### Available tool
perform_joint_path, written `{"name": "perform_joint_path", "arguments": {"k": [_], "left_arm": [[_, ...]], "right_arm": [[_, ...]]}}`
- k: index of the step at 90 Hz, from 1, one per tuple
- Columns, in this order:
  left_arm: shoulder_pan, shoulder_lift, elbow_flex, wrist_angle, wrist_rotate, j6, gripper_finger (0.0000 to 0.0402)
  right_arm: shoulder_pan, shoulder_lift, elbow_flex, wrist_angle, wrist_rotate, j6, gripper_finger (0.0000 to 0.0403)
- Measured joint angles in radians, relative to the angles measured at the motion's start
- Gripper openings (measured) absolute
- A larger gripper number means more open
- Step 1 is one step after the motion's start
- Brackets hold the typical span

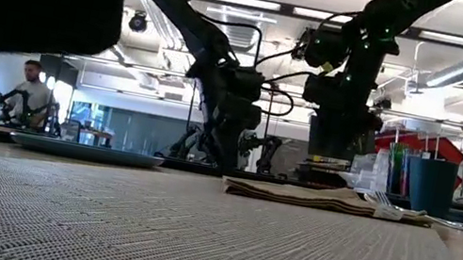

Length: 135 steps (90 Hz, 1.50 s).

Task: Set table place
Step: Fold the brown table napkin

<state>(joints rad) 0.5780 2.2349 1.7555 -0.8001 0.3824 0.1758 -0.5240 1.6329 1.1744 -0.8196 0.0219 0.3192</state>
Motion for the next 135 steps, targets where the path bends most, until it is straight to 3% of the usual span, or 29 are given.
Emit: {"name": "perform_joint_path", "arguments": {"k": [24, 51, 85, 109, 135], "left_arm": [[-0.007, 0.002, -0.007, -0.001, -0.052, 0.023, 0.0132], [-0.011, 0.002, -0.007, 0.0, -0.06, 0.051, 0.0007], [-0.029, -0.029, -0.008, -0.012, -0.059, 0.073, 0.0], [-0.04, -0.08, -0.008, -0.024, -0.083, 0.078, 0.0], [-0.049, -0.096, -0.008, -0.024, -0.109, 0.09, 0.0]], "right_arm": [[0.0, -0.001, -0.056, 0.033, -0.021, 0.001, 0.0185], [0.0, -0.002, -0.084, 0.074, -0.033, 0.001, 0.0175], [-0.001, -0.006, -0.085, 0.074, -0.033, -0.058, 0.0165], [-0.06, -0.006, -0.085, 0.113, -0.157, -0.165, 0.0194], [-0.18, -0.005, -0.087, 0.116, -0.156, -0.179, 0.0226]]}}
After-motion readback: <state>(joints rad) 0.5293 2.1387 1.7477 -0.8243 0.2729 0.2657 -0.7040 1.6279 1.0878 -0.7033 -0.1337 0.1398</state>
